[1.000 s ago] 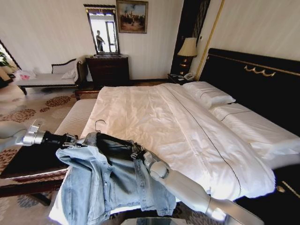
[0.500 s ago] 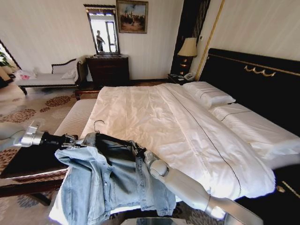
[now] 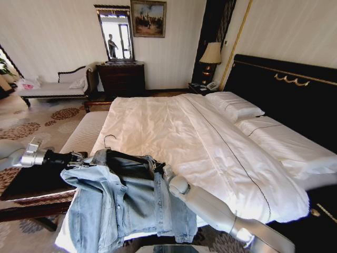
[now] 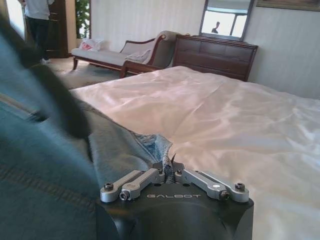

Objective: Pick up the clothes from the bed and hang them on the clothes hanger.

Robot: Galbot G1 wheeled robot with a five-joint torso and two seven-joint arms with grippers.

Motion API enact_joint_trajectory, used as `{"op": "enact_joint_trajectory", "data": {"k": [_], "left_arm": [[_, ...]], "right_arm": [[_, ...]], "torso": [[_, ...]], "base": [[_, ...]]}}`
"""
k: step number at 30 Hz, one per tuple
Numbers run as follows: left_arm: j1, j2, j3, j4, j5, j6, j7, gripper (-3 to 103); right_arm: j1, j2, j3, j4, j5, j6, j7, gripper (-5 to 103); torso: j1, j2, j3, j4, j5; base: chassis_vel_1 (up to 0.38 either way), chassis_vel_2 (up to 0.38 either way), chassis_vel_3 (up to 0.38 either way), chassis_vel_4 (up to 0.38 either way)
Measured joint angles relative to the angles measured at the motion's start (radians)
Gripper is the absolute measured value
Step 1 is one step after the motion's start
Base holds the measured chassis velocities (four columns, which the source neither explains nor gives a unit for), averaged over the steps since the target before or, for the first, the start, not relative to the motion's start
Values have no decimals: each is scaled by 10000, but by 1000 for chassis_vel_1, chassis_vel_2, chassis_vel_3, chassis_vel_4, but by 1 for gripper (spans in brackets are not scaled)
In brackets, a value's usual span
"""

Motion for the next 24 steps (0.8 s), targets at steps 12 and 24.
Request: {"op": "enact_joint_trajectory", "data": {"k": [12,24], "left_arm": [[-299,-322,139,-151,164,85,108,18],[-362,-236,133,-130,21,209,-214,18]], "right_arm": [[471,-412,519,566,423,-181,339,3],[582,-1882,877,3338,1385,-566,798,3]], "torso": [[-1,0,0,0,2],[-1,0,0,1,3]], "base": [[0,0,0,0],[0,0,0,0]]}}
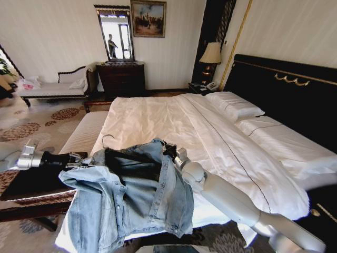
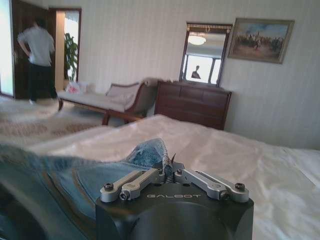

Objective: Pick up the clothes from the bed and hang them on the clothes hanger.

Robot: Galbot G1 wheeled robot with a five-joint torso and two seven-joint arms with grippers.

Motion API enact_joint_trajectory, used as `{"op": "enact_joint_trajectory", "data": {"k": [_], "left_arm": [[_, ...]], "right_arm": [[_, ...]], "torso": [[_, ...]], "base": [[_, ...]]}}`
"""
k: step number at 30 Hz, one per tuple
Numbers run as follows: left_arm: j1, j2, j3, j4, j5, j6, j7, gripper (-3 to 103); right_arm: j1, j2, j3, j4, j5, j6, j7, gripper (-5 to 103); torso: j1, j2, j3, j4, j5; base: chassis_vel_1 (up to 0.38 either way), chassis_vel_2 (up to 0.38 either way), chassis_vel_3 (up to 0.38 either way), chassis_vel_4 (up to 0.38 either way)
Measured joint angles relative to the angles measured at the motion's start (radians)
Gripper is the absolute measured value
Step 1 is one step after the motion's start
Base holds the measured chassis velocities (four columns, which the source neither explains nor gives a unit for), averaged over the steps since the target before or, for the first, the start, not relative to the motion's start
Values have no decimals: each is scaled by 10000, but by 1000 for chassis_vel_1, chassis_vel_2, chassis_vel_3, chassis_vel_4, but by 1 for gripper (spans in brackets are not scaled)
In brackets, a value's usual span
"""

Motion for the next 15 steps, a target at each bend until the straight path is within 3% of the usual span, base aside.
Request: {"op": "enact_joint_trajectory", "data": {"k": [15], "left_arm": [[854,1718,-853,-41,-1294,355,-1049,18]], "right_arm": [[369,-147,266,1898,1806,-486,568,3]], "torso": [[4,0,0,-3,-1]], "base": [[0,0,0,0]]}}
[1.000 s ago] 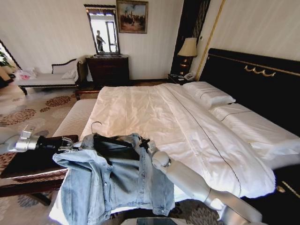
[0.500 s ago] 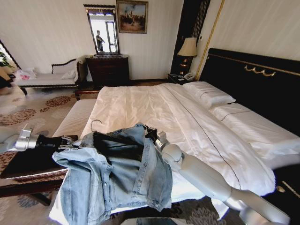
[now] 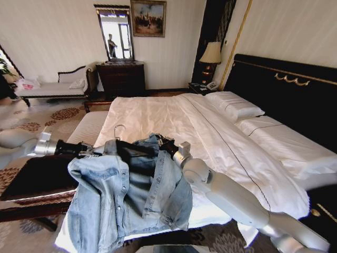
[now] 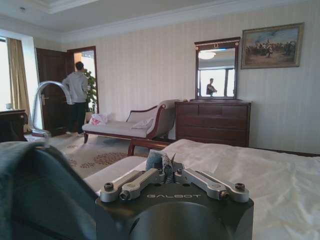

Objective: Pick up the clothes from the bed and hang them on the clothes hanger.

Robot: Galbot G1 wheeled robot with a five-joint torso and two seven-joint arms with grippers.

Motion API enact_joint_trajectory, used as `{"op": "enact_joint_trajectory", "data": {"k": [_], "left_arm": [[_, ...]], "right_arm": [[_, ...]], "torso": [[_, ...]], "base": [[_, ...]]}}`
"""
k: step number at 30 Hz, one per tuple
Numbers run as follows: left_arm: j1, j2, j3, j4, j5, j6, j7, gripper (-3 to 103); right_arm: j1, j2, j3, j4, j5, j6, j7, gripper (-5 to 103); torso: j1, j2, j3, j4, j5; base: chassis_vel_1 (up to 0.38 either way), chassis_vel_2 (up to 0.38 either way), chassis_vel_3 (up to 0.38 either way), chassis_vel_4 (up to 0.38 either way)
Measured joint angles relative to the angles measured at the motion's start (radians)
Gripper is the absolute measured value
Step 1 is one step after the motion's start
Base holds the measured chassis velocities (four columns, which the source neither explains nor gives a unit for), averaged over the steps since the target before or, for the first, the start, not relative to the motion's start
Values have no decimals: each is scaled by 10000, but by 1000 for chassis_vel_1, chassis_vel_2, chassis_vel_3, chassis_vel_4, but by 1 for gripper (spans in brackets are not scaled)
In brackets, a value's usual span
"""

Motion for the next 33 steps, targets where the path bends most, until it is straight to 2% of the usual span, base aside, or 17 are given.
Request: {"op": "enact_joint_trajectory", "data": {"k": [9,21,25,33], "left_arm": [[81,330,-221,-648,-978,220,-437,18],[-131,-124,-135,-1271,-1095,149,-713,18],[-585,-654,-6,-2029,-1231,314,-597,18],[-623,-1185,114,-2530,-1092,218,-749,18]], "right_arm": [[238,190,-188,-74,181,-46,31,3],[467,587,-531,-191,420,-170,253,3],[472,710,-496,-917,40,-71,209,3],[524,680,-513,-753,316,-44,242,3]], "torso": [[0,0,0,0,0],[-5,1,-1,4,-3],[-2,0,0,0,1],[-5,0,-1,2,-2]], "base": [[0,0,0,0],[0,0,0,0],[0,0,0,0],[0,0,0,0]]}}
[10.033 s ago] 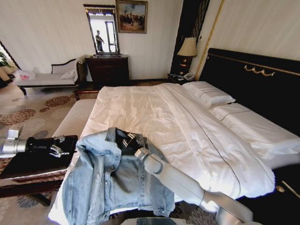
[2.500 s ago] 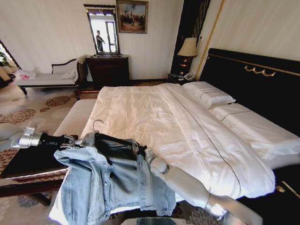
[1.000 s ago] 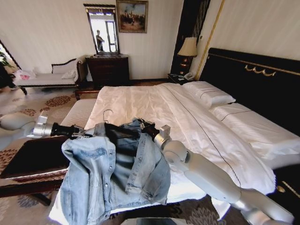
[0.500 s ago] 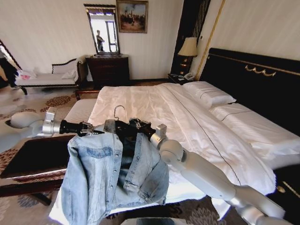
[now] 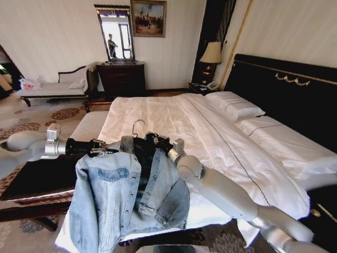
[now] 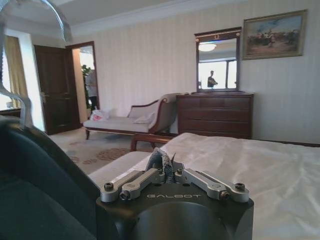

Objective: Pick up the clothes from the bed and hang them on the clothes hanger.

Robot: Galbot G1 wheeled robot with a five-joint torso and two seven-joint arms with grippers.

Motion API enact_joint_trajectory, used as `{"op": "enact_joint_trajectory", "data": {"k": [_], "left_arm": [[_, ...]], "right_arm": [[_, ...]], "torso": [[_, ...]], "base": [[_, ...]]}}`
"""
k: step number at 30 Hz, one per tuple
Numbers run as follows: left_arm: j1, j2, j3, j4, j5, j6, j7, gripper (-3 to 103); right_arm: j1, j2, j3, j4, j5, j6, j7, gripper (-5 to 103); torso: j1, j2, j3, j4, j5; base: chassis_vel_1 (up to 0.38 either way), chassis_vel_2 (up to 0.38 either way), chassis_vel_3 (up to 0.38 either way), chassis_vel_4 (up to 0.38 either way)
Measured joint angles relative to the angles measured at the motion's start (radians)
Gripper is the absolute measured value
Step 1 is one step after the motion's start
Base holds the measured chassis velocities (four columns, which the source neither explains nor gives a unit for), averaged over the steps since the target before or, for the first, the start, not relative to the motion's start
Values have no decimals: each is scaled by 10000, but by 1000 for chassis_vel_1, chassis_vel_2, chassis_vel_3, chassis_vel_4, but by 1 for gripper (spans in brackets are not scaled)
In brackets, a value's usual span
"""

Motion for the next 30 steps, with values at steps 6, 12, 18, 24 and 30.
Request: {"op": "enact_joint_trajectory", "data": {"k": [6,12,18,24,30], "left_arm": [[-126,-531,138,510,451,-263,64,18],[-151,-710,225,1047,656,-409,-32,18],[-163,-619,173,1378,573,-463,-312,18],[-213,-484,37,1707,281,-545,-556,18],[-285,-317,-126,1737,-74,-598,-850,18]], "right_arm": [[-203,-300,-34,858,269,-34,68,3],[-571,-557,30,1545,267,49,-121,3],[-821,-836,186,2420,486,181,-601,3],[-968,-1040,449,3108,733,195,-874,3],[-1883,-1351,835,3555,420,242,-1647,3]], "torso": [[2,0,1,0,-1],[0,0,0,0,-1],[2,0,2,-2,-1],[2,0,1,1,-1],[2,0,2,-1,0]], "base": [[0,0,0,0],[0,0,0,0],[0,0,0,0],[0,0,0,0],[0,0,0,0]]}}
